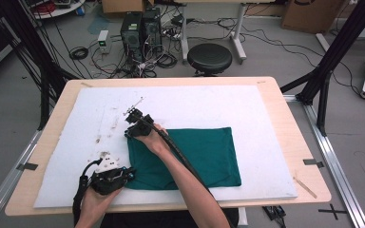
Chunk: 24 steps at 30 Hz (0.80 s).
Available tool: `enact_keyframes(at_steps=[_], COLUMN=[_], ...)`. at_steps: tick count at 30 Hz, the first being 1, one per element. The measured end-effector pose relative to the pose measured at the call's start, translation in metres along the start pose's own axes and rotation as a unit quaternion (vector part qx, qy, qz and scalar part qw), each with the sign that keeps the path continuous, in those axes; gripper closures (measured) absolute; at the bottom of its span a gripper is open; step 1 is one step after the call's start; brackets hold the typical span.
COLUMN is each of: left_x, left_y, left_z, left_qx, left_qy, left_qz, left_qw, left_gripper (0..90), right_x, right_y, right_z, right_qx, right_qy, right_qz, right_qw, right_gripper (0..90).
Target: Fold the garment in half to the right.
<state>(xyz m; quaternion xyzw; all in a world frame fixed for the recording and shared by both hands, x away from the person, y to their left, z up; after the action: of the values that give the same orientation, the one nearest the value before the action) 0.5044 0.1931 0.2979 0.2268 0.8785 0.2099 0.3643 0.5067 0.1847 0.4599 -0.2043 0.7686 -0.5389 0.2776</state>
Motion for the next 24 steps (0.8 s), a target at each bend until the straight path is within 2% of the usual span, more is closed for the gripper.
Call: enact_keyframes(at_steps=[2,5,9,12,16,21,24], left_x=[0.000,0.003,0.011,0.019,0.032,0.053,0.065], left_y=[0.000,-0.001,-0.003,-0.003,-0.001,0.002,0.003], left_z=[0.000,-0.001,-0.009,-0.016,-0.023,-0.034,-0.039], left_qx=[0.006,0.003,0.017,0.022,0.022,0.029,0.026], left_qy=[-0.002,-0.006,-0.025,-0.033,-0.040,-0.052,-0.053], left_qz=[0.002,0.002,0.020,0.029,0.023,0.019,0.027], left_qw=[1.0000,1.0000,0.9993,0.9988,0.9987,0.9980,0.9979], left_gripper=[82.2,82.7,83.1,83.3,83.3,83.4,83.4], right_x=[-0.001,0.000,0.009,0.017,0.028,0.033,0.035], right_y=[0.000,0.000,0.000,0.000,0.002,0.008,0.015], right_z=[0.000,-0.001,-0.006,-0.012,-0.024,-0.043,-0.053], right_qx=[0.009,0.001,0.000,-0.004,-0.009,0.009,0.007], right_qy=[-0.001,-0.001,-0.016,-0.034,-0.062,-0.075,-0.091], right_qz=[0.004,0.001,-0.006,-0.009,-0.012,-0.008,-0.022], right_qw=[1.0000,1.0000,0.9999,0.9994,0.9980,0.9971,0.9956], right_gripper=[84.1,85.4,86.0,86.0,85.9,85.9,85.8])
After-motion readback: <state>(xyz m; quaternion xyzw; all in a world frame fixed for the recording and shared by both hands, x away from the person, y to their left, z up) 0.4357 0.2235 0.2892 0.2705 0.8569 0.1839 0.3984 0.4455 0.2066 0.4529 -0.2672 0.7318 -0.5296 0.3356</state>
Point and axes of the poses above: each handheld gripper's, and its own axes: x roughly backward along the jaws, z roughly out of its underside, y roughly to its left, the point moved 10 cm from there along -x, roughly forward along the jaws, and after that the axes turned 12 degrees about x, right-handed, at the moved point
